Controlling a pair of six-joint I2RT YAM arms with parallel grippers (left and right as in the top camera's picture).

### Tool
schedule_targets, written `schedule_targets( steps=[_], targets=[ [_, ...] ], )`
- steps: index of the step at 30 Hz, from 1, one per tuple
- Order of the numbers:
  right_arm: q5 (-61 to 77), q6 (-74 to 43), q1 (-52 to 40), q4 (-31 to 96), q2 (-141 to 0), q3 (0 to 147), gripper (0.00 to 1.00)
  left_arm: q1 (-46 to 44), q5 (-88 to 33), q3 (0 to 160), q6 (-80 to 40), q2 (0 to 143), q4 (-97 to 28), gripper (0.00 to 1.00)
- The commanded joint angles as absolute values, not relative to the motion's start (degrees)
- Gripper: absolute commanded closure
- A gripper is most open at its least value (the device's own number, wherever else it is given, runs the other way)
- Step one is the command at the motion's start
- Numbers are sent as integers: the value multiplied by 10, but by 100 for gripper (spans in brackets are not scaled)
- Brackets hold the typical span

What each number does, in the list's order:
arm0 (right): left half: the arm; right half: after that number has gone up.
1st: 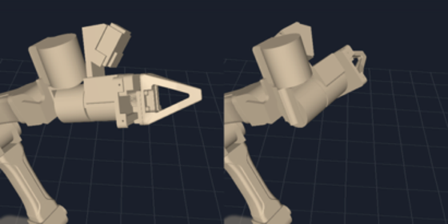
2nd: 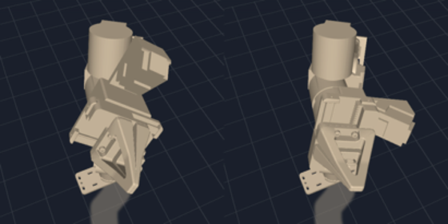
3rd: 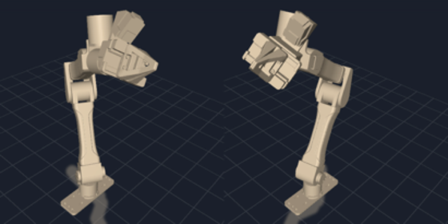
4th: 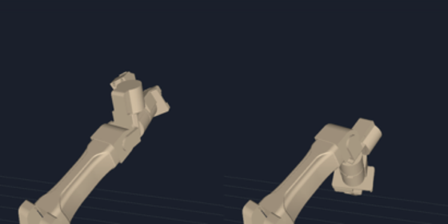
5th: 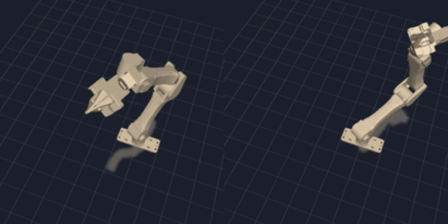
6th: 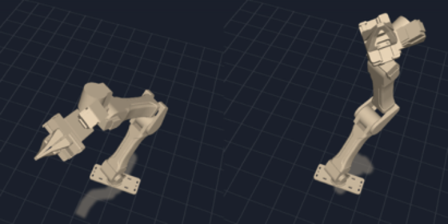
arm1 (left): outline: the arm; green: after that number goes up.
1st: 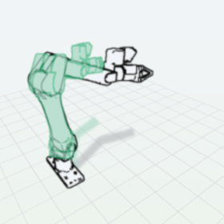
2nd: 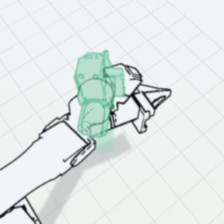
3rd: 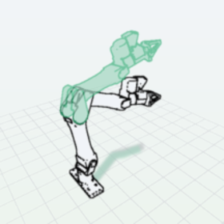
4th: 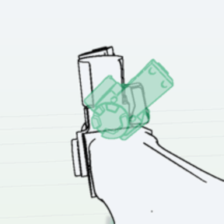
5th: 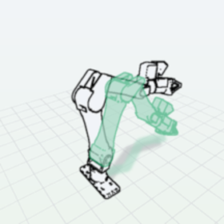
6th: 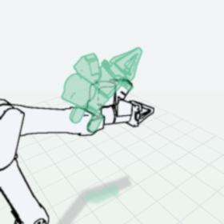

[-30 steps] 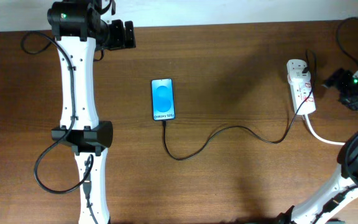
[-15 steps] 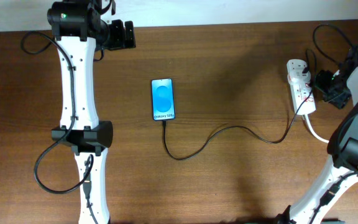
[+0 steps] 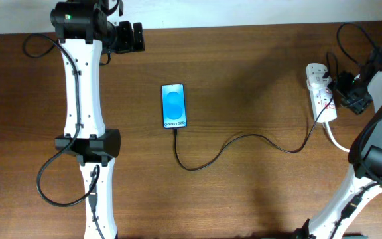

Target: Plug charger to phone and switch on socket

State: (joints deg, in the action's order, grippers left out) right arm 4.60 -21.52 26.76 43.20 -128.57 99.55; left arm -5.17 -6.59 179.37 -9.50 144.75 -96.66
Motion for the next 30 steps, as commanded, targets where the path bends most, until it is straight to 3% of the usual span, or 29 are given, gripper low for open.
schedule_targets(
  steps=[1,16,19,25,30],
  targets=[
    [73,-213,245,452,-1316,995,17,-51,-62,1797,-92,1429,-967,1],
    [55,-180,241,514,-1311,1012,17,-51,-62,1797,-92,1429,-967,1],
    [49,-177,278,590,-1280,1098,17,-51,-62,1797,-92,1429,-967,1],
    [-45,-160,338,852,-1199,1406,13,-51,-62,1797,-92,1429,-967,1],
    [82,-20,302,973,-1145,1580,10,-51,-62,1797,-92,1429,-967,1]
  ],
)
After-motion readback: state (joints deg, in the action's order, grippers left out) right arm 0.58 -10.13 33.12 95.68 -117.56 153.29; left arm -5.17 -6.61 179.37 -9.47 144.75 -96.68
